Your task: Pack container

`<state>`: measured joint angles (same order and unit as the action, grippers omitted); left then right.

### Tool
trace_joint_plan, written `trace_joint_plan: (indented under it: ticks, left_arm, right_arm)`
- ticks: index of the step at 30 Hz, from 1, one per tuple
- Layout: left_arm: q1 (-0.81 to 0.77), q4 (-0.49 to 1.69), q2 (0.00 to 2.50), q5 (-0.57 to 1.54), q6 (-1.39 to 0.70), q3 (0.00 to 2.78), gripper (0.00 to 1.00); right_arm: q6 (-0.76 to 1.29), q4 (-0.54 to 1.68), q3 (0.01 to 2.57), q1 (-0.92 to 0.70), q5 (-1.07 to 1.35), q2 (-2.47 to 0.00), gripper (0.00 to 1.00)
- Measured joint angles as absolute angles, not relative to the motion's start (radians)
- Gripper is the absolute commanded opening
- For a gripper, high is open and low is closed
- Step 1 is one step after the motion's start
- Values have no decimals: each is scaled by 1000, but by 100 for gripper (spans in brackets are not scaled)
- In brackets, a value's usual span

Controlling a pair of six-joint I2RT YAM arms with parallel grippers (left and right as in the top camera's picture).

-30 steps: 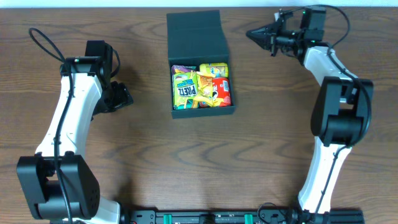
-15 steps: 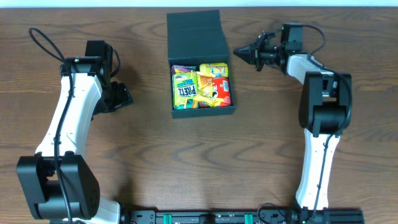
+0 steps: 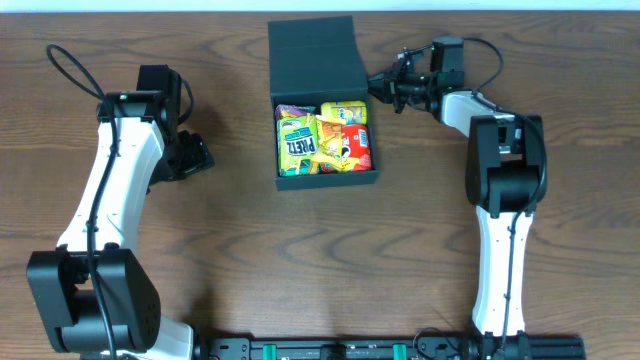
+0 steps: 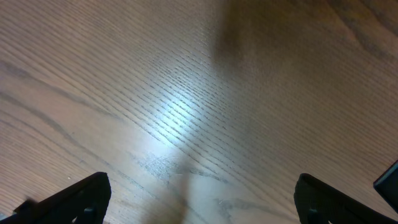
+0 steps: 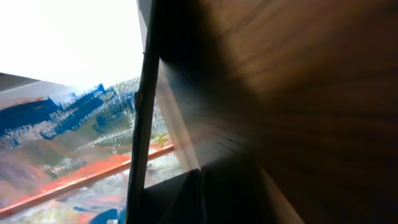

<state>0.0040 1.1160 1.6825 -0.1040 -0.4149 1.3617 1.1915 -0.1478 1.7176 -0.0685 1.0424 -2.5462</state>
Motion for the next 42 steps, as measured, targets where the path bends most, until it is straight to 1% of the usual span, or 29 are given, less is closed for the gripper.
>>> trace_joint_plan:
  ticks: [7,10,16,24,27,33,39,42]
  left_arm:
    - [4,1116,1682,-104,-415,1361,95]
    - [4,1116,1682,-104,-415,1362,95]
    - [4,1116,1682,-104,-415,1362,95]
    - [4,1116,1682,-104,-415,1361,95]
    - [4,1116,1682,-104,-415,1362,95]
    - [4,1116,1682,-104,-415,1362,95]
    - [4,1116,1682,-104,-415,1361,95]
    - [4,1116,1682,-104,-415,1362,95]
  right_arm:
    - [1227,-245,1718,-101,1035,-2562,1]
    - [1262,-338,1718,-103,1050,-2575,1]
    - [1394,-640,1713,-101,1105,-2595,1]
    - [1656,-1105,1715,-101,1188,-2594,1]
    - [1715,-1163,1716,-101,1208,-2593,1]
    - [1766,-1172,1716,-101,1239,-2593,2]
    - [1761,-1170,1716,-101,1289,-2593,2]
    - [1717,-1158,1716,-101,1324,-2587,2]
